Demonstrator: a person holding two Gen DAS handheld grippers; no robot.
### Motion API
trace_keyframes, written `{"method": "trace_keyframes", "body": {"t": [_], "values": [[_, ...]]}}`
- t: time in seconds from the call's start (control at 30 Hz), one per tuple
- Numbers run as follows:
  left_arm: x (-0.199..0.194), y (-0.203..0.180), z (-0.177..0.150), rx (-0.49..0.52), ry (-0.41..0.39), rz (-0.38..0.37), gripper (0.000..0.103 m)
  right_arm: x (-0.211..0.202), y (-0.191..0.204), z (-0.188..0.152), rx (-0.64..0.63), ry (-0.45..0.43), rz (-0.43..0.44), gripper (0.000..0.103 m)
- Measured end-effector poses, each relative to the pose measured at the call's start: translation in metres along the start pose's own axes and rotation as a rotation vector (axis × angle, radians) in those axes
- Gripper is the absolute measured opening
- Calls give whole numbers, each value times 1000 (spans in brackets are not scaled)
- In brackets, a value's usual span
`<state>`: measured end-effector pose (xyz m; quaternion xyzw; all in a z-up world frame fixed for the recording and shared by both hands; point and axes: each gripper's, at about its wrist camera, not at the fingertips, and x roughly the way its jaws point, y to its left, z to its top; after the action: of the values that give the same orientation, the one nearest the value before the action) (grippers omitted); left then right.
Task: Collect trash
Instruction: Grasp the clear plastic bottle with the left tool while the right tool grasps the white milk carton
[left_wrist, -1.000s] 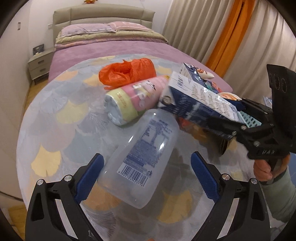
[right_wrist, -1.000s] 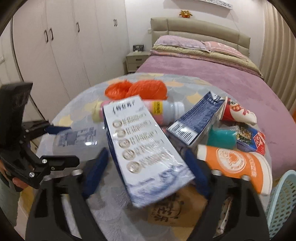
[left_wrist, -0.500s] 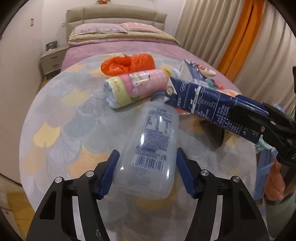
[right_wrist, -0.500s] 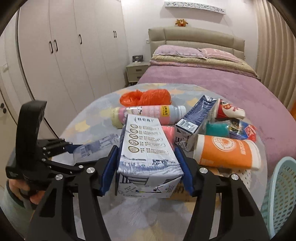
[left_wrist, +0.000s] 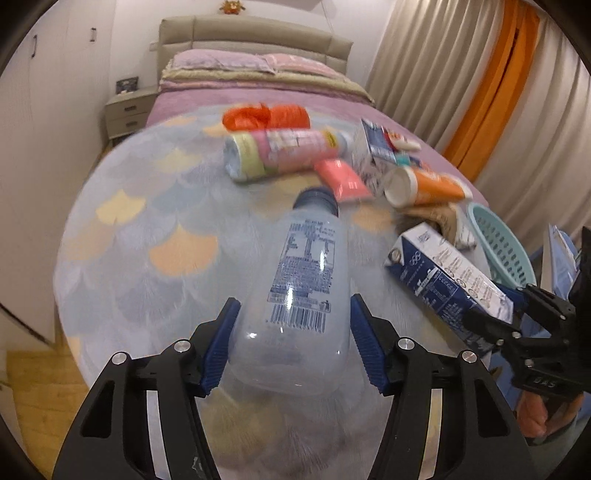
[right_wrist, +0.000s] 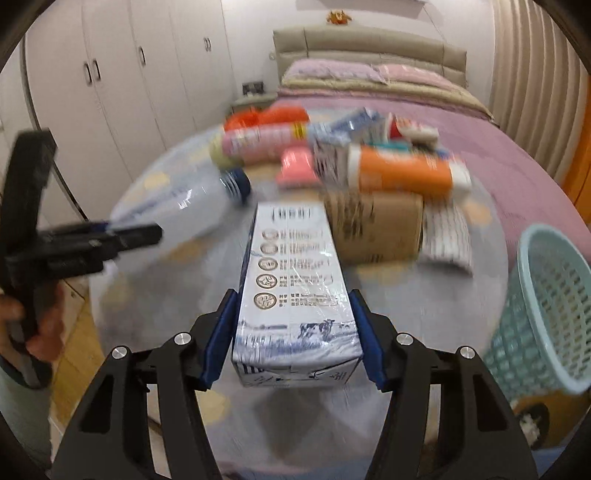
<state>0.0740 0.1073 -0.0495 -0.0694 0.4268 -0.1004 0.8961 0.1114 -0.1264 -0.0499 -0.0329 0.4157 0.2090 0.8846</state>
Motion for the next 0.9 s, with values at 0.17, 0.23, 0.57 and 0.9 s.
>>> {"method": "trace_keyframes", "body": {"t": [0.17, 0.23, 0.57, 0.9], "values": [[8, -5, -12, 14, 33, 0, 58, 11, -8, -12, 40, 51, 22, 60], [10, -8, -10, 20, 36, 3, 66, 13, -9, -10, 57, 52, 29, 67], [32, -18, 4, 56, 79, 38, 61, 36, -15, 8, 115, 87, 32, 65], [-3, -15, 13, 15, -45, 35, 53, 10, -3, 23, 78, -26, 103, 59]]}}
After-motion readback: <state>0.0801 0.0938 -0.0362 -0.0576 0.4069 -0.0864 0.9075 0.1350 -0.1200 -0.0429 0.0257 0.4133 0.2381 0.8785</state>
